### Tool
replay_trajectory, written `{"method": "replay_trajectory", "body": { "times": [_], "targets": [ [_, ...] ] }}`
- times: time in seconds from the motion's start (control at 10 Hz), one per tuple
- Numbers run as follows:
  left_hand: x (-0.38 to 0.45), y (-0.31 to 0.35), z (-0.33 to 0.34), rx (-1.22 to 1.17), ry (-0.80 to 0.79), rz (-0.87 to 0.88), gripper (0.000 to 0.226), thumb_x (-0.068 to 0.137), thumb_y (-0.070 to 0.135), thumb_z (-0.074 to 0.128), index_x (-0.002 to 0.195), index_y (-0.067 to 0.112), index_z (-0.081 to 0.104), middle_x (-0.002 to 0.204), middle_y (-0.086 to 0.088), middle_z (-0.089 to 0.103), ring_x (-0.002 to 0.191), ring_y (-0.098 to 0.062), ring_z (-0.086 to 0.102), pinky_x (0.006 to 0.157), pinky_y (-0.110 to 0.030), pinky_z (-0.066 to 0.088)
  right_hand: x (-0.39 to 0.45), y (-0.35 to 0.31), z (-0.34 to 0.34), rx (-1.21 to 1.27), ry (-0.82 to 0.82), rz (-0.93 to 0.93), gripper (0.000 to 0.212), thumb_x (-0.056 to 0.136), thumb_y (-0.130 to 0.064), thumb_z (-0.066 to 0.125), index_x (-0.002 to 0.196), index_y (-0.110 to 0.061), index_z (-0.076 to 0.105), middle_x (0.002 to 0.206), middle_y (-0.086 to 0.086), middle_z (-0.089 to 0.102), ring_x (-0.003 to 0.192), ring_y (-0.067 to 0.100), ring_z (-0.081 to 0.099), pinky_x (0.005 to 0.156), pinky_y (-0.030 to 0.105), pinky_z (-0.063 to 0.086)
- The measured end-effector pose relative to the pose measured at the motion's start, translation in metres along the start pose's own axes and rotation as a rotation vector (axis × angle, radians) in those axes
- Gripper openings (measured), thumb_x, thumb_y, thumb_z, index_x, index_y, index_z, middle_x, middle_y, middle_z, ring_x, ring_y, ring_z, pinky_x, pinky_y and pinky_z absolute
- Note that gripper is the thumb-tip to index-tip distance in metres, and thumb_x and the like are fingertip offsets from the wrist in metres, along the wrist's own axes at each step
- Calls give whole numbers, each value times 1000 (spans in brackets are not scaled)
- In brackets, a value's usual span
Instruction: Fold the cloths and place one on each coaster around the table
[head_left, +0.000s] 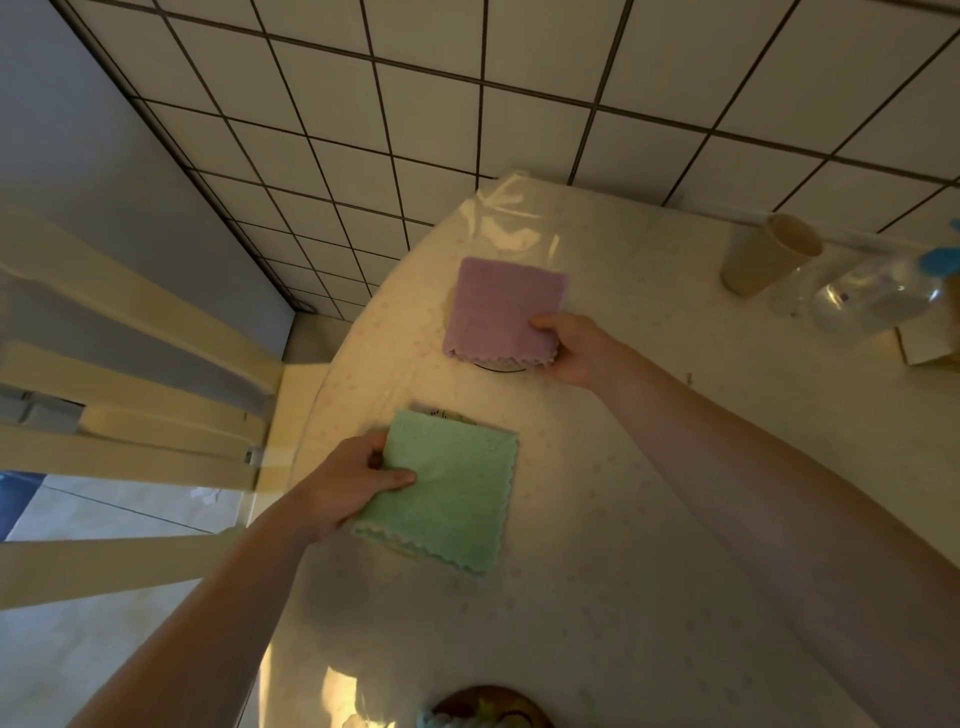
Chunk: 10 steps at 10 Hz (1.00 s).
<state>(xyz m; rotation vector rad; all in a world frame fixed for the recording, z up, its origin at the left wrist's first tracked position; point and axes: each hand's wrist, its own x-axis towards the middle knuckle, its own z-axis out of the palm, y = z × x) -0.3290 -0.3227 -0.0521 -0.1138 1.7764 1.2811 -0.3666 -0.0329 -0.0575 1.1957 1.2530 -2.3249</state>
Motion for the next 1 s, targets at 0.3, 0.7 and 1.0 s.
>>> {"method": "replay_trajectory", "body": {
  "times": [0.3,0.7,1.0],
  "targets": [
    [-7,4,-6,347,143,61,30,79,25,76,106,19,63,98,0,67,92,-17,64,83,-38,53,-11,-6,-12,-791,325,-87,27,77,-32,66,88,-9,59,83,12,64,65,24,64,60,32,57],
    [-9,-12,-14,405,357,107,19,78,5,74,92,15,66,89,-4,67,77,-14,61,68,-22,50,-55,12,-26,-1076,356,-177,20,84,-19,56,89,0,62,81,13,71,70,26,70,67,37,59],
    [-61,-20,-3,468,486,232,4,88,18,59,89,20,62,91,-2,65,87,-23,60,70,-27,40,-152,66,-65,-962,402,-293,10,81,-16,52,75,-19,59,87,10,72,82,28,69,73,40,58]
  ]
}}
